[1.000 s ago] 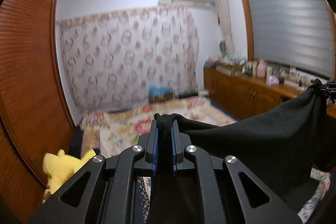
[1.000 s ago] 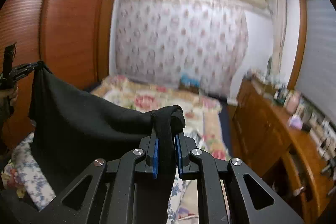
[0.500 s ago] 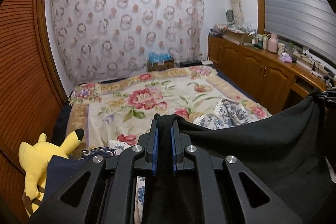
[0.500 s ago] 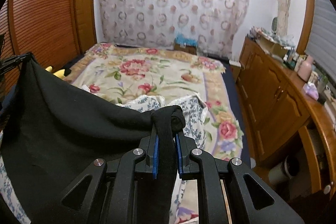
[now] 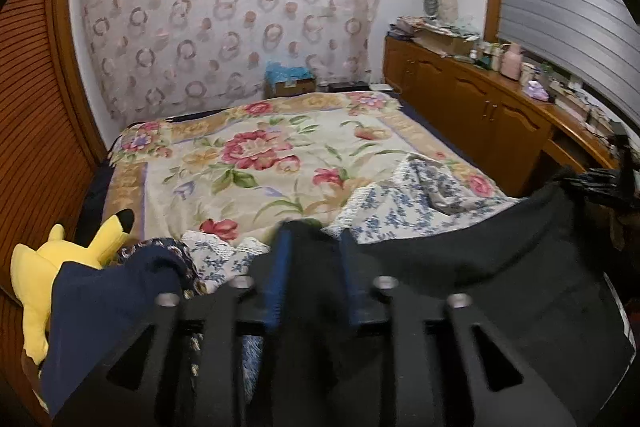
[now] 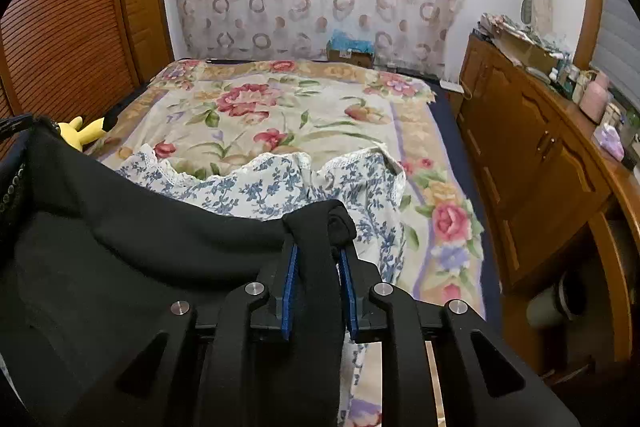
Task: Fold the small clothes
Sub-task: 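Lay the lifted hem over the shirt body and open both tools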
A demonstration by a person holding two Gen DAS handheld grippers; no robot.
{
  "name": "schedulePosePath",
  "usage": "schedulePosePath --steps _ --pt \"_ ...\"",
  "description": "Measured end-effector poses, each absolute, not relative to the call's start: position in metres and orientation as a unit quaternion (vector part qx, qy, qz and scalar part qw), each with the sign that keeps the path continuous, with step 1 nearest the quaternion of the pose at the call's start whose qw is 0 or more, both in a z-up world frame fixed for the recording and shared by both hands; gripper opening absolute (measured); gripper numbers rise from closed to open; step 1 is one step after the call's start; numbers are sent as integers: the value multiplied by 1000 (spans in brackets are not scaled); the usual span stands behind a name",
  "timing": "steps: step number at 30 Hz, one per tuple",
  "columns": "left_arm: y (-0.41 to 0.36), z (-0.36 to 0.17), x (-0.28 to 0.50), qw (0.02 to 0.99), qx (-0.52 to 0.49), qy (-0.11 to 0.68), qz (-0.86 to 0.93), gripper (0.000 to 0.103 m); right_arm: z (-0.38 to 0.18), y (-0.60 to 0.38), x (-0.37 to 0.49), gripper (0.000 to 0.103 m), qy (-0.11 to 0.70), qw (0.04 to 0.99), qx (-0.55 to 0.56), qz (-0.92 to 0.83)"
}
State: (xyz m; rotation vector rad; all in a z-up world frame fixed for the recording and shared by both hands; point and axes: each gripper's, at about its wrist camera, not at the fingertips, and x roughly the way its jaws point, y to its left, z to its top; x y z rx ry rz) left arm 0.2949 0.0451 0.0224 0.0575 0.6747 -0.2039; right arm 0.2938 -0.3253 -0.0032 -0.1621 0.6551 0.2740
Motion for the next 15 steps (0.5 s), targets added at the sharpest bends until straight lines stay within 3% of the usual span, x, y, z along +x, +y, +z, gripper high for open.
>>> schedulePosePath --steps 3,7,9,15 --pt "43 20 280 937 26 331 -112 44 -3 -325 292 35 326 934 -78 123" --pt "38 8 262 929 24 350 -122 48 -7 -333 284 35 330 933 -63 131" --pt "36 -4 249 923 17 362 -127 66 -8 -338 274 35 330 933 -58 128" --pt "29 -35 226 912 17 392 -116 71 -14 -350 234 37 335 931 -43 135"
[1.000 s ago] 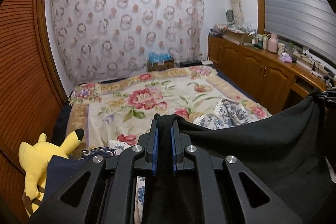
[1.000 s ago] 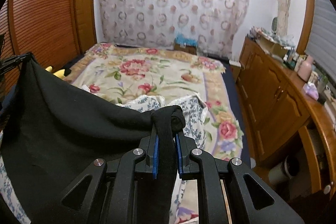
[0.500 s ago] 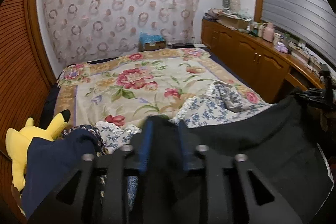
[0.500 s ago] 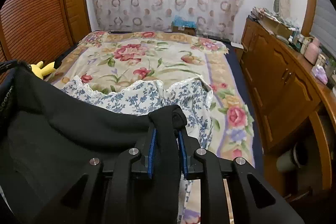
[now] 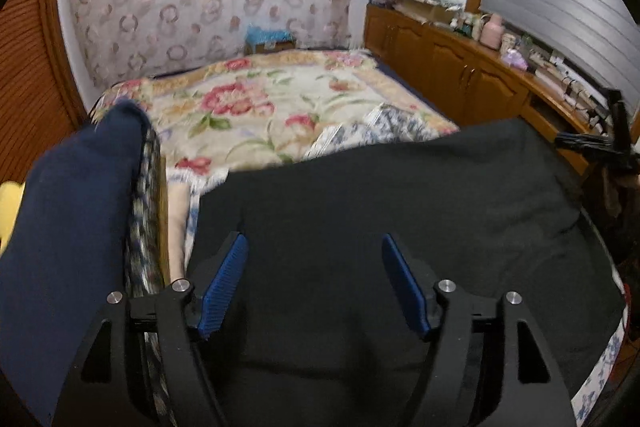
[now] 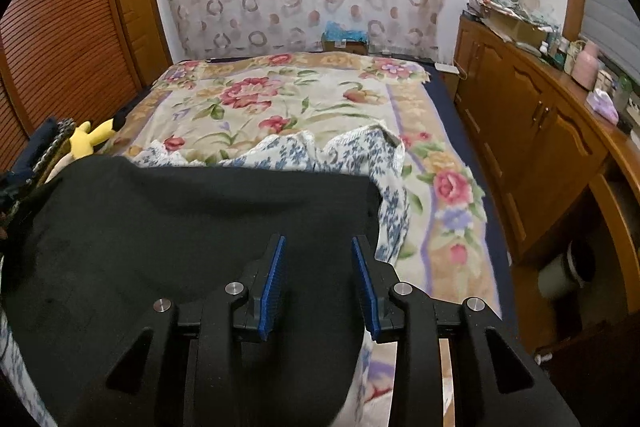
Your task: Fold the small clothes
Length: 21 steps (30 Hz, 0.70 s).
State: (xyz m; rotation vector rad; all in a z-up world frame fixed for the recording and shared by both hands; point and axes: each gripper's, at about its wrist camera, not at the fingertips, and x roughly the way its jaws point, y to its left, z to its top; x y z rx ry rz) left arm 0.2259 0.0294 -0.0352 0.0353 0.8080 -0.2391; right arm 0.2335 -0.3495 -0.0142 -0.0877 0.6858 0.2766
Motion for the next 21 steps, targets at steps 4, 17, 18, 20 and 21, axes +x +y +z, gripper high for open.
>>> schedulePosePath --steps 4,17,18,20,21 --pt "28 -52 216 902 4 417 -113 71 -18 -351 206 38 349 925 -40 144" --pt "22 -79 187 889 -10 443 -114 71 -39 -347 155 46 381 910 -41 159" --pt "21 -80 185 889 -9 444 -114 71 -38 -347 154 46 382 910 -42 158" --pt "22 -83 182 888 -8 446 -115 71 -36 -346 153 46 384 909 -44 157" --pt "22 -84 181 887 -8 447 -116 71 -36 -346 152 46 386 908 -43 156"
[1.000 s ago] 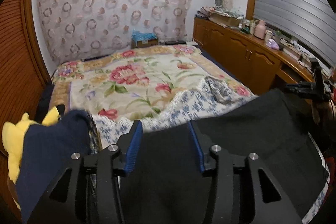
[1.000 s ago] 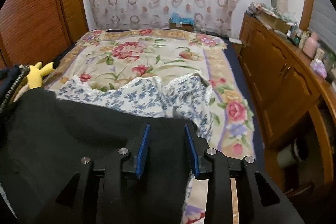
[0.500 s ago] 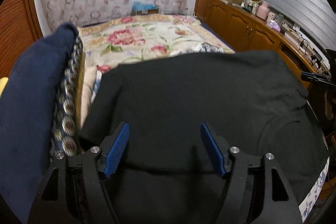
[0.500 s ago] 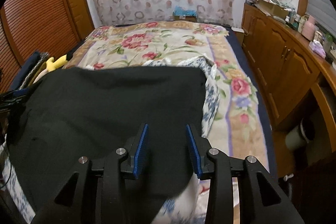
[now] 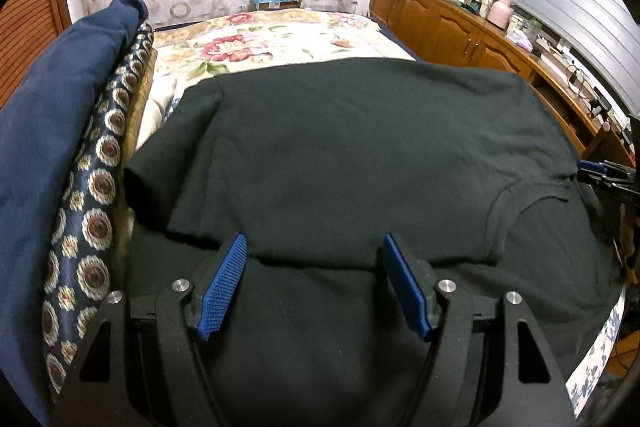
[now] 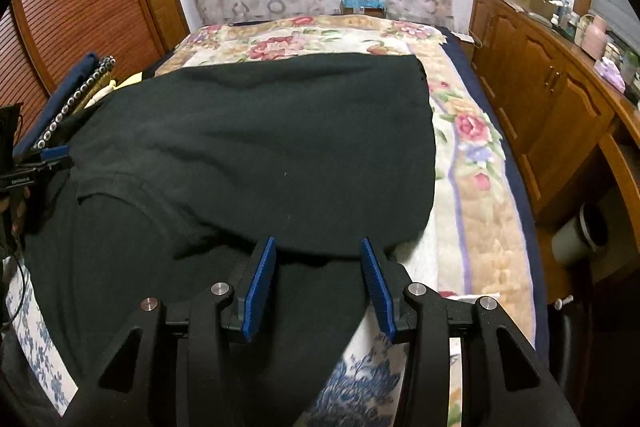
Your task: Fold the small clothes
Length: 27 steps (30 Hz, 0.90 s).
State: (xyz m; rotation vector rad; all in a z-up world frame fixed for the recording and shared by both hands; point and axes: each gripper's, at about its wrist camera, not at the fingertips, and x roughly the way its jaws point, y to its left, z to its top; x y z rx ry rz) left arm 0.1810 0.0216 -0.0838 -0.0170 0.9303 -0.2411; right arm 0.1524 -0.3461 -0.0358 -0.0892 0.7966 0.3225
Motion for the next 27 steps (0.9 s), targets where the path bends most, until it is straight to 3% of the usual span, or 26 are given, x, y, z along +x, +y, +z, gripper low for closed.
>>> schedulePosePath --steps 10,24,27 --pt "25 -86 179 888 -28 446 -110 75 -36 -342 160 53 386 912 -30 136" --pt "28 -86 210 885 -59 450 -103 75 -46 -335 173 54 380 918 -9 114" --pt "30 -85 212 886 -60 448 -100 68 -48 -330 169 54 377 920 -20 106"
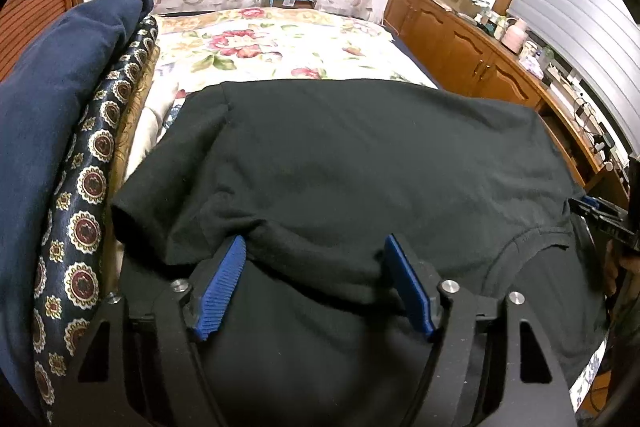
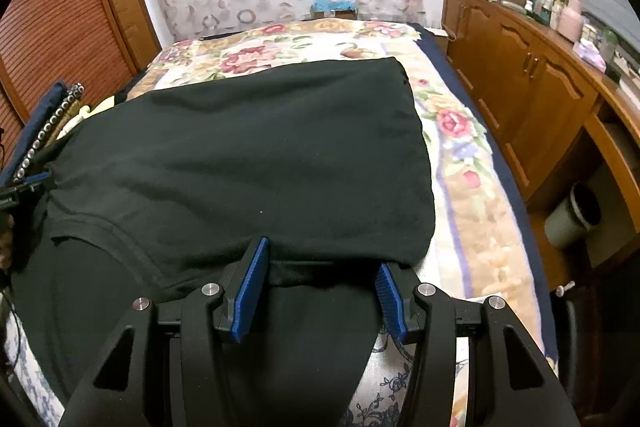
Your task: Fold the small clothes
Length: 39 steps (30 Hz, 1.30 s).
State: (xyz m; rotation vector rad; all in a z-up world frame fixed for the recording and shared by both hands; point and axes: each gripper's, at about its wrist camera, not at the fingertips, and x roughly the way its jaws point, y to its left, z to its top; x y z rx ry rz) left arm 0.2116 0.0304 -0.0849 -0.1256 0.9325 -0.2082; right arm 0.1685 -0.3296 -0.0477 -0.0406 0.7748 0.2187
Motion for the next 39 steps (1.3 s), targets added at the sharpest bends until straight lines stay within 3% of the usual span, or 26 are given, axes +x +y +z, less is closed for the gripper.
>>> schedulePosePath --steps 4,6,7,9,25,39 --pt "34 -85 211 891 -52 444 -86 47 -47 -327 163 53 374 921 -25 105" --pt "35 -85 211 891 -44 443 -85 18 -47 -326 162 49 373 922 -24 103" --pt "35 -85 211 892 -41 443 -86 16 -45 -325 163 32 372 923 -32 97" --pt "36 -81 208 895 -38 435 -88 9 -44 -319 162 7 366 924 -53 94" --pt "47 -3 146 943 -41 315 -100 6 9 -327 85 3 246 961 -43 118" --pt "63 7 68 951 -33 293 -97 6 2 -341 -30 3 211 966 -49 137"
